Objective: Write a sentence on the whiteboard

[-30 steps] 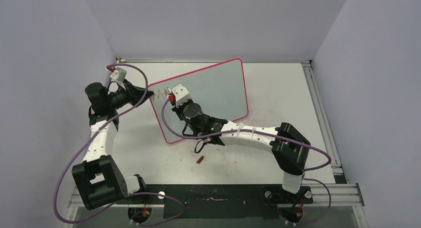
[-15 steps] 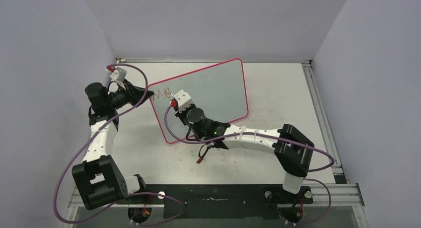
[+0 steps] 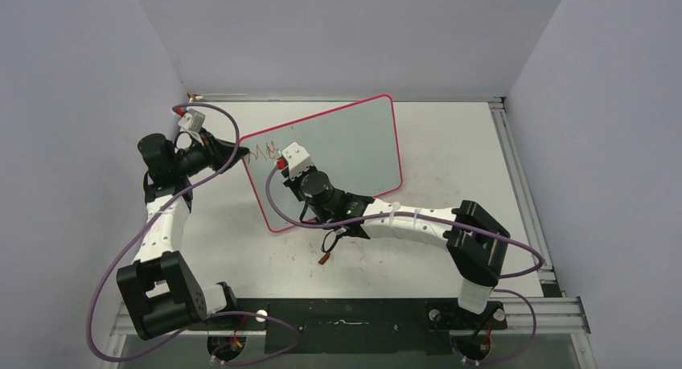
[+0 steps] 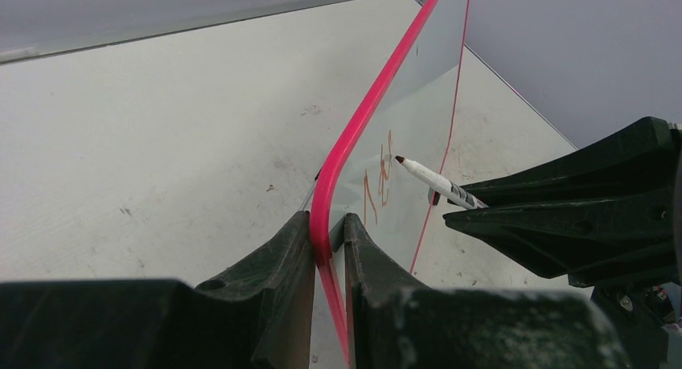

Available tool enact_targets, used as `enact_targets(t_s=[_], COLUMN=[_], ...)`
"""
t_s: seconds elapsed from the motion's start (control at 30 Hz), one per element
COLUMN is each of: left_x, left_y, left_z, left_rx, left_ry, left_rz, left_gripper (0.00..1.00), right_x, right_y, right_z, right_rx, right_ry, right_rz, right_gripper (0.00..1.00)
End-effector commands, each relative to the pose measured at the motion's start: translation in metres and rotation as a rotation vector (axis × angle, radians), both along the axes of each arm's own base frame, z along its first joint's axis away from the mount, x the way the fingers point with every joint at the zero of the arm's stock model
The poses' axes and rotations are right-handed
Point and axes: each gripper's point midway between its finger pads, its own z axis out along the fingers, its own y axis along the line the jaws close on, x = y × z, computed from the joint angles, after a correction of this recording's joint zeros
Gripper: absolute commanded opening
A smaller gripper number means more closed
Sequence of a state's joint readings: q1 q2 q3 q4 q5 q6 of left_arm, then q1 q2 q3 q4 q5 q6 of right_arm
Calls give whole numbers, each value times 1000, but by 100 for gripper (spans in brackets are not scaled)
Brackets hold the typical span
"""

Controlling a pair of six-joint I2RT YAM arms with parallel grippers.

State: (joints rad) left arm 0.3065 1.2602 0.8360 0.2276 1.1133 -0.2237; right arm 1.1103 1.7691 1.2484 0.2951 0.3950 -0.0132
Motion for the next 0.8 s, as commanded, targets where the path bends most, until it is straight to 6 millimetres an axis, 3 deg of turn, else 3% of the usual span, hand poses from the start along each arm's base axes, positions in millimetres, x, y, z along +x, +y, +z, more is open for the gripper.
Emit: enact_targets(t_s=[0.0, 0.47, 0.77], left_x=[-2, -1, -1], left_y=[-1, 0, 0], left_z=[-7, -6, -6], left_rx=[16, 17, 17], left_ry=[17, 15, 16], left_rz=[10, 13, 17], left_gripper=[0, 0, 0], right_x=[10, 13, 19], right_y=[4, 1, -15], right_z=[29, 13, 12], right_rx=[64, 40, 37], right_ry=[-19, 34, 40], right_rz=[-14, -29, -80], right_gripper=[5, 5, 5])
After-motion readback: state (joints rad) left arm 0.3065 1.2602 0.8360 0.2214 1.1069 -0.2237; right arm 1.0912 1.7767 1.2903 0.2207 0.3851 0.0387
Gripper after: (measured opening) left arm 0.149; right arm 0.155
